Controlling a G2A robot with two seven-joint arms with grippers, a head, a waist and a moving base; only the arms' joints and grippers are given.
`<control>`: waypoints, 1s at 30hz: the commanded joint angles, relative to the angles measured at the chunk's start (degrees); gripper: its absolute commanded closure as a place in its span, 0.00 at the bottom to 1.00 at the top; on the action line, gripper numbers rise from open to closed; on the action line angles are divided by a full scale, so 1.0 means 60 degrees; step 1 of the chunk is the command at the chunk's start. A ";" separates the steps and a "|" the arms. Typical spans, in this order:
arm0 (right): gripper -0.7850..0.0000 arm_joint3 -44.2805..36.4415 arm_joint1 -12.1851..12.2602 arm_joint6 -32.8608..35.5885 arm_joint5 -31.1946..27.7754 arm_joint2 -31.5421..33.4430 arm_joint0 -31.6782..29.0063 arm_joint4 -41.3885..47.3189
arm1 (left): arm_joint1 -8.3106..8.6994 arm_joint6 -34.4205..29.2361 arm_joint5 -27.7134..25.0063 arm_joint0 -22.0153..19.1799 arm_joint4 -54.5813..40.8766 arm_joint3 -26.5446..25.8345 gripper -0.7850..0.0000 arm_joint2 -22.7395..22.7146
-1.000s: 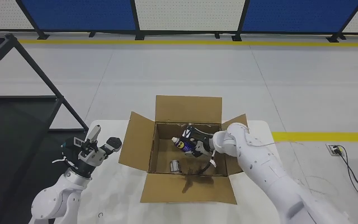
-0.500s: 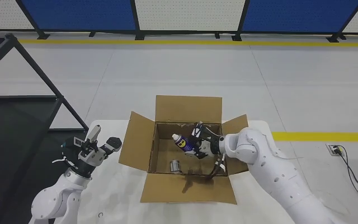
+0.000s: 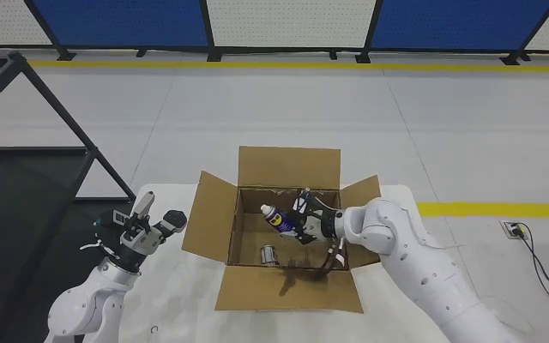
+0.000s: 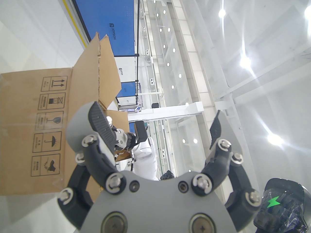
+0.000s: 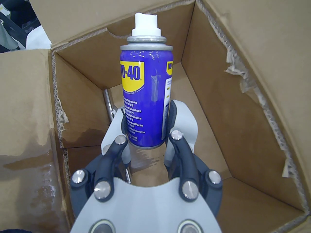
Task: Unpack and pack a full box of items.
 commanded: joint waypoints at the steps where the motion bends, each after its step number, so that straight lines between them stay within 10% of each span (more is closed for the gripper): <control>1: 1.00 -0.0443 0.0136 -0.0262 -0.0231 0.0290 -0.0246 -0.0188 | 0.0000 0.0000 0.0000 0.0000 0.0000 0.0000 0.00 0.0000; 17: 1.00 -0.5904 0.1995 -0.2999 -0.2125 0.5424 -0.5625 0.0044 | 0.0000 0.0000 0.0000 0.0000 0.0000 0.0000 0.00 0.0000; 30: 1.00 -0.6477 0.3191 -0.6909 -0.2125 0.8137 -0.9495 -0.0619 | 0.0000 0.0000 0.0000 0.0000 0.0000 0.0000 0.00 0.0000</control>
